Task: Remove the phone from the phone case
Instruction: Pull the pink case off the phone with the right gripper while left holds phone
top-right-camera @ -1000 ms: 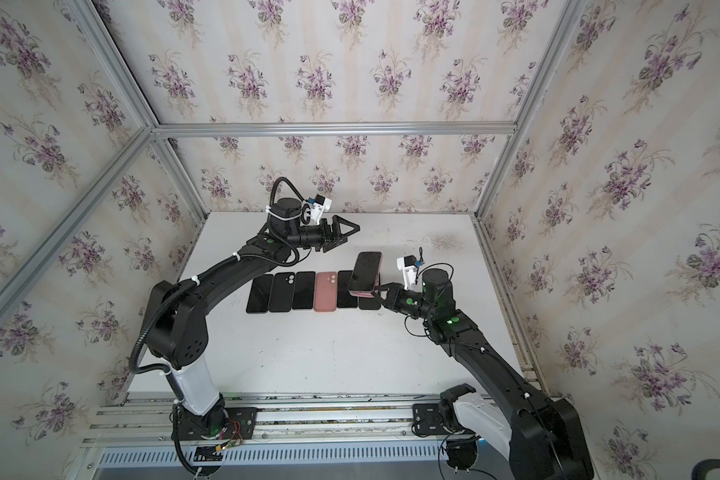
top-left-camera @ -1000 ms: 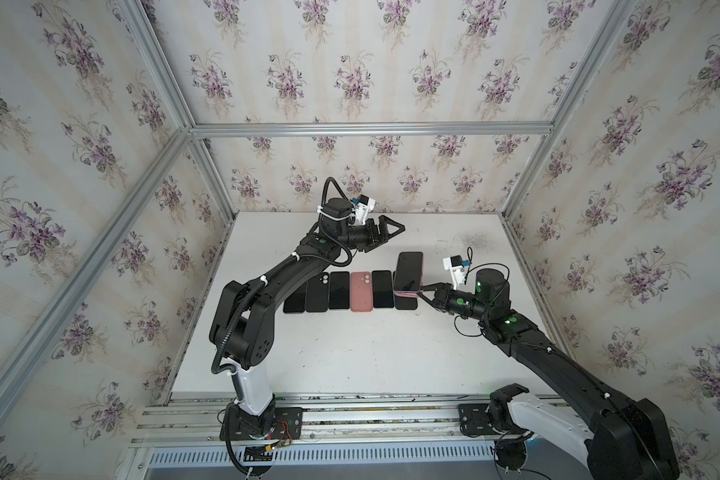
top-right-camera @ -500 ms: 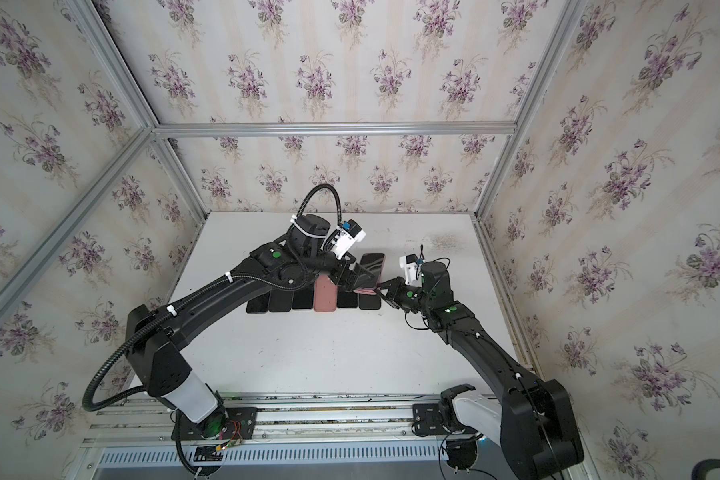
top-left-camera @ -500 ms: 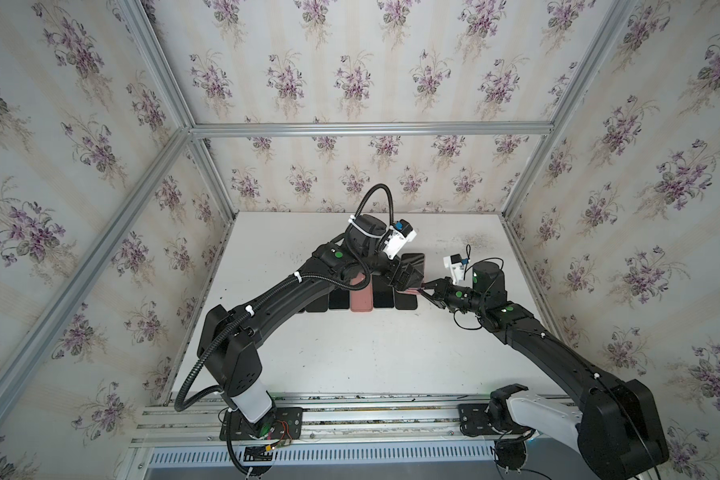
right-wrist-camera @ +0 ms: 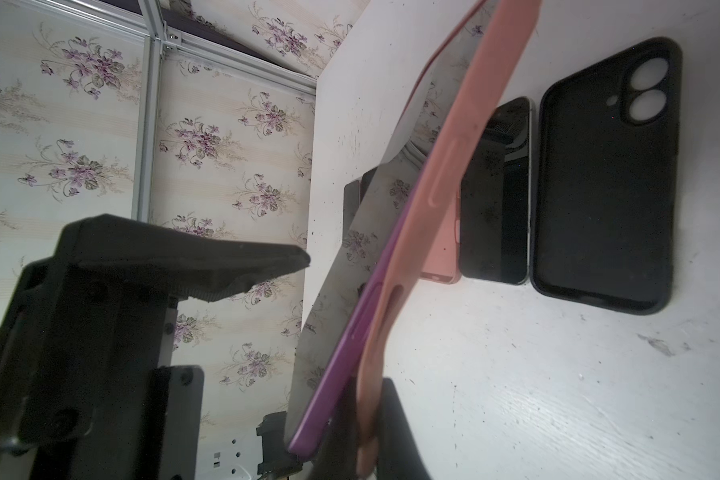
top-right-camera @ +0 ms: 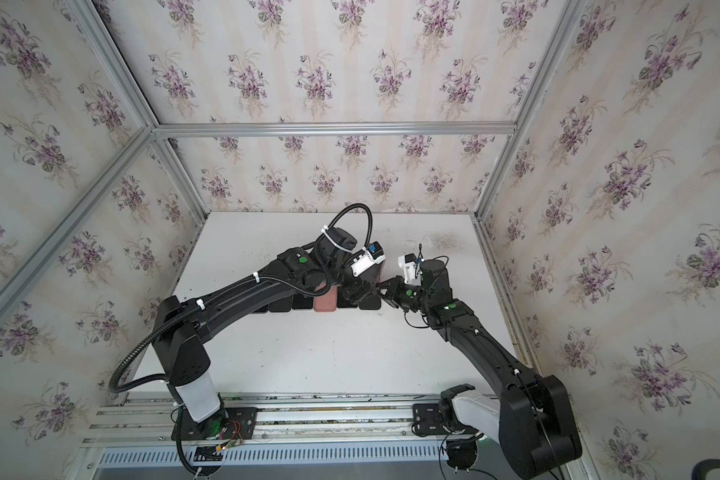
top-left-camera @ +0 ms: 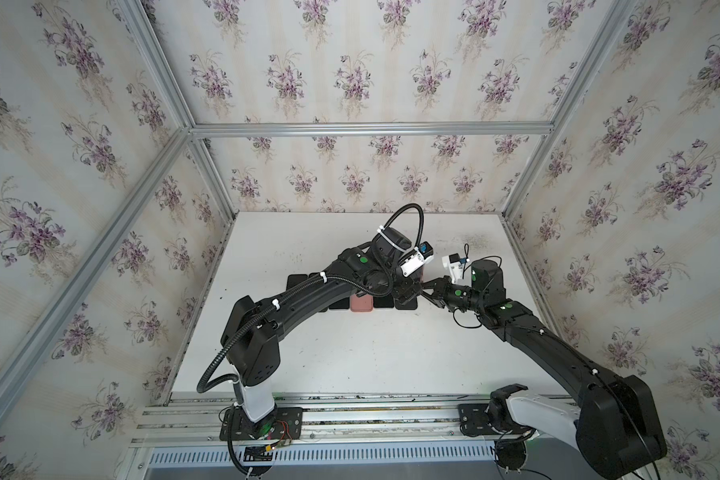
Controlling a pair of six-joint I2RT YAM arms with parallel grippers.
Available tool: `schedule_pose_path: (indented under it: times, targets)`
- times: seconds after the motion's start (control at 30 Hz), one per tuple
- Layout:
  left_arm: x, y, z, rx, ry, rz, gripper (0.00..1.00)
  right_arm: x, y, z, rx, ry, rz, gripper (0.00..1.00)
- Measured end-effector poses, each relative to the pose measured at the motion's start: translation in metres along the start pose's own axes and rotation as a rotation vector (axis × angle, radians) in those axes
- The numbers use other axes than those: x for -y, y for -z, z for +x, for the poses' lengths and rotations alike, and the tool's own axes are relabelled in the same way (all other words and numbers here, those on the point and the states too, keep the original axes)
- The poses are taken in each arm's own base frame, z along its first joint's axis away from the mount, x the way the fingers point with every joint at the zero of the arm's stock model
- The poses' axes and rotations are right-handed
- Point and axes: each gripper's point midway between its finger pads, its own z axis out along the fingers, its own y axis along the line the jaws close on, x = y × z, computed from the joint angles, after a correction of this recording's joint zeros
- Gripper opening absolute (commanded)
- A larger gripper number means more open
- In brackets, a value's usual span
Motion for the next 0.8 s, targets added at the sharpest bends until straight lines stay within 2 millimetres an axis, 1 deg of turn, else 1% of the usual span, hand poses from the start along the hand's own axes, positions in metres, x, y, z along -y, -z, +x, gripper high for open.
schedule_pose_path:
  times: [0.07,0.17,0.3,0.37,0.47,0.63,0.7,0.8]
  targets:
    - [-0.006,-0.003,0.000,-0.012,-0.012,-0.028,0.68,0.000,0.000,-0.001,0.003,-0.002,0.000,0.00]
    - [-0.009,-0.006,-0.002,-0.020,-0.035,-0.069,0.56,0.001,0.001,-0.002,0.007,-0.010,0.004,0.00]
    - [-0.020,-0.007,0.002,-0.040,-0.046,-0.127,0.44,0.000,0.000,-0.001,0.003,-0.011,0.001,0.00]
    - [-0.019,-0.008,0.001,-0.041,-0.054,-0.139,0.39,0.001,0.000,-0.001,0.002,-0.012,0.001,0.00]
    - [-0.015,-0.010,0.002,-0.044,-0.061,-0.137,0.28,0.002,-0.001,-0.001,-0.001,-0.016,0.005,0.00]
    - [-0.012,-0.016,0.009,-0.049,-0.051,-0.127,0.19,0.001,-0.002,-0.002,-0.005,-0.018,0.005,0.00]
    - [-0.012,-0.015,0.010,-0.045,-0.037,-0.133,0.13,0.001,-0.003,-0.001,-0.017,-0.027,0.009,0.00]
    - [-0.013,-0.012,0.008,-0.035,-0.015,-0.135,0.10,0.000,-0.003,-0.001,-0.025,-0.027,0.009,0.00]
